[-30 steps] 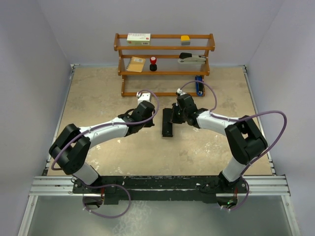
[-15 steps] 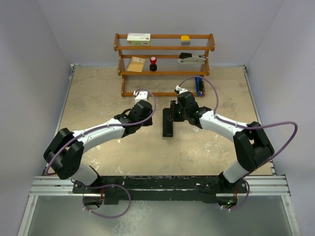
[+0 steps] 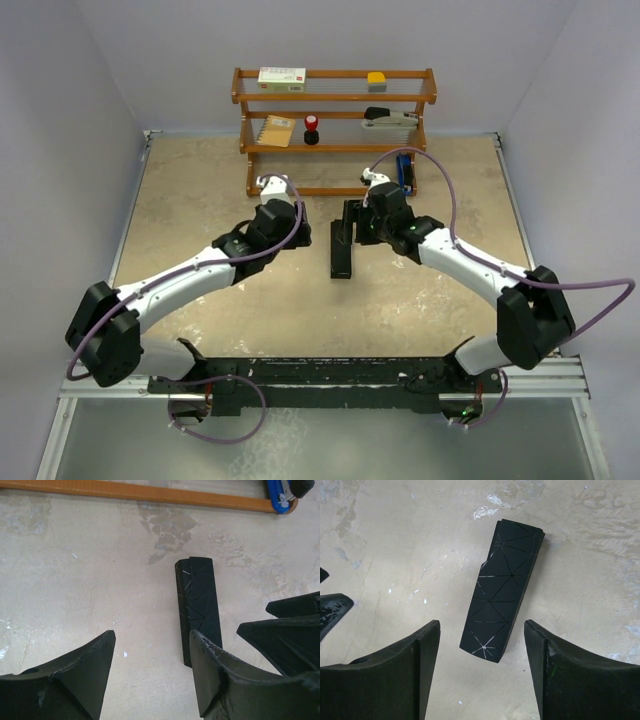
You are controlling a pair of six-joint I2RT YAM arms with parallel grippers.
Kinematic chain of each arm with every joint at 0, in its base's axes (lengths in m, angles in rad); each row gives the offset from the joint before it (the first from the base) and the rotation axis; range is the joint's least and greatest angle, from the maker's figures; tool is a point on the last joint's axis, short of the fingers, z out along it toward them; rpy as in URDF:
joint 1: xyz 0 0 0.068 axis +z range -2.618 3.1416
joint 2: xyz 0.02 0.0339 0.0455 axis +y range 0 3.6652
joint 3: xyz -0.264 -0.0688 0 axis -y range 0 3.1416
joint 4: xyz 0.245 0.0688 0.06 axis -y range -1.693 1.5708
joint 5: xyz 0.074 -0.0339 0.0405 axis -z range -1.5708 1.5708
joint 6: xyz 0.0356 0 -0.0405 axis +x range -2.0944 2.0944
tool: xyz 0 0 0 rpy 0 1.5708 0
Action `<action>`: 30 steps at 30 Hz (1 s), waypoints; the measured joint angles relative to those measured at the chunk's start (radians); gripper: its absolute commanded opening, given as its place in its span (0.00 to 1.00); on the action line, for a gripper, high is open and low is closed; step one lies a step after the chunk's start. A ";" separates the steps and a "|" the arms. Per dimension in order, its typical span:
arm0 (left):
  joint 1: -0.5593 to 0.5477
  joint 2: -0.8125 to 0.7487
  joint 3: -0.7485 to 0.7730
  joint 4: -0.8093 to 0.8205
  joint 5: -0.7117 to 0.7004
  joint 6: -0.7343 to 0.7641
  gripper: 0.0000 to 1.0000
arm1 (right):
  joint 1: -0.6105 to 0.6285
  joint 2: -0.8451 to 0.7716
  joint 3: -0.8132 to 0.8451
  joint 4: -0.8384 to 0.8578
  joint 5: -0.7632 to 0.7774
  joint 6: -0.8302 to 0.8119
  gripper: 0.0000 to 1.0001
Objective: Organize the sunglasses
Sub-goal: Reset both arms
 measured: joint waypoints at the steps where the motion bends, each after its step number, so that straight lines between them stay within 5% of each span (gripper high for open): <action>1: 0.000 -0.010 0.000 0.000 -0.001 0.002 0.65 | 0.000 -0.007 0.000 -0.005 0.004 0.000 0.73; 4: 0.000 -0.033 0.000 -0.003 -0.003 0.008 0.76 | 0.000 -0.034 0.000 -0.023 0.014 -0.002 0.85; 5: 0.000 -0.040 -0.001 -0.004 -0.006 0.008 0.78 | 0.000 -0.039 0.000 -0.027 0.015 -0.002 0.97; 12: 0.000 -0.093 -0.033 -0.027 -0.035 0.003 1.00 | 0.000 -0.099 0.000 -0.072 0.023 -0.009 0.99; 30: 0.000 -0.265 -0.084 -0.085 -0.177 0.022 0.99 | 0.006 -0.316 -0.025 -0.135 0.110 -0.019 0.99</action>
